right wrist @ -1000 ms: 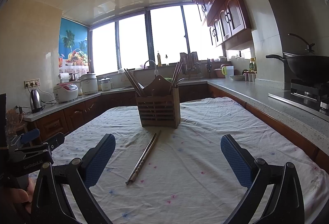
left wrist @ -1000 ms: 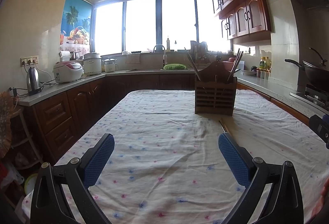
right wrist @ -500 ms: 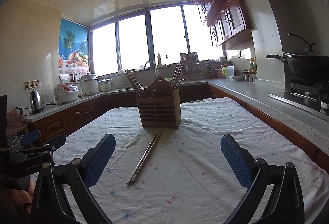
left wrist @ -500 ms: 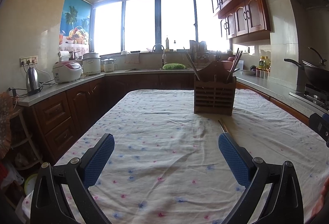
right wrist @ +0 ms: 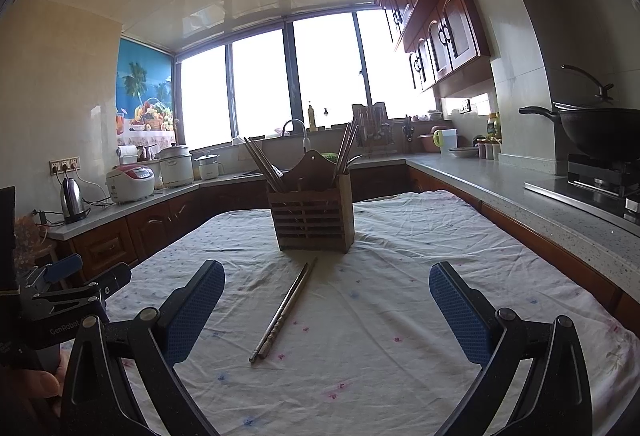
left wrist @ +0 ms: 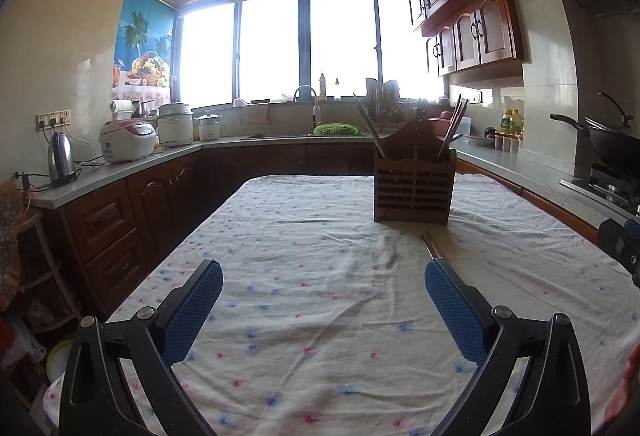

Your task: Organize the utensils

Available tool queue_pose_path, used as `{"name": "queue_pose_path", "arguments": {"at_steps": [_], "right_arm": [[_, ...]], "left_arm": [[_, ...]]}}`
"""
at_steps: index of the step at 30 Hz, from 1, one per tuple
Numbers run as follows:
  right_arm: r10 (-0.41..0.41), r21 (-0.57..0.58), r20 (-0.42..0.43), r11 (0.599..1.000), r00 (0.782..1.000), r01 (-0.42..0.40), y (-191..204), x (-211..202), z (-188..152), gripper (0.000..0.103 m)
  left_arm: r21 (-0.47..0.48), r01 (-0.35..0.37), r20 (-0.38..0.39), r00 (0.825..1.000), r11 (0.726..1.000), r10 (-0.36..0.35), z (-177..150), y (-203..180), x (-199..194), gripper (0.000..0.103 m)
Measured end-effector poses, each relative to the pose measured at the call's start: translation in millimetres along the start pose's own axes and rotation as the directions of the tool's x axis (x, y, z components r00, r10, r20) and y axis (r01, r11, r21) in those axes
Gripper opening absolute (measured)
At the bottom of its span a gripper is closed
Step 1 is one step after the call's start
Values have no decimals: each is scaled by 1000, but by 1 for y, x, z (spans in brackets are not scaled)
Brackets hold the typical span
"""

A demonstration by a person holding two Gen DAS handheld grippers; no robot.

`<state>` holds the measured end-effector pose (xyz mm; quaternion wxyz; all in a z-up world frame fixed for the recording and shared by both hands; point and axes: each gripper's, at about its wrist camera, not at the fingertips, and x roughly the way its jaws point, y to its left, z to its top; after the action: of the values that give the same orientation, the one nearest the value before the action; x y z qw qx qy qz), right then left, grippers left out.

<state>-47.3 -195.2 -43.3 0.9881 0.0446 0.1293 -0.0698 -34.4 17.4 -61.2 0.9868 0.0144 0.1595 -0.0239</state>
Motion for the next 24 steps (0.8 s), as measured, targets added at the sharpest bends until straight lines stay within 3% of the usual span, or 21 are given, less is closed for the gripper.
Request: {"name": "queue_pose_path", "arguments": {"at_steps": [24], "right_arm": [[5,3,2,1000,1000,-5,10,0,1,103]], "left_arm": [[-4,1,-7,1000,1000,-1,1,-2,0,102]]}}
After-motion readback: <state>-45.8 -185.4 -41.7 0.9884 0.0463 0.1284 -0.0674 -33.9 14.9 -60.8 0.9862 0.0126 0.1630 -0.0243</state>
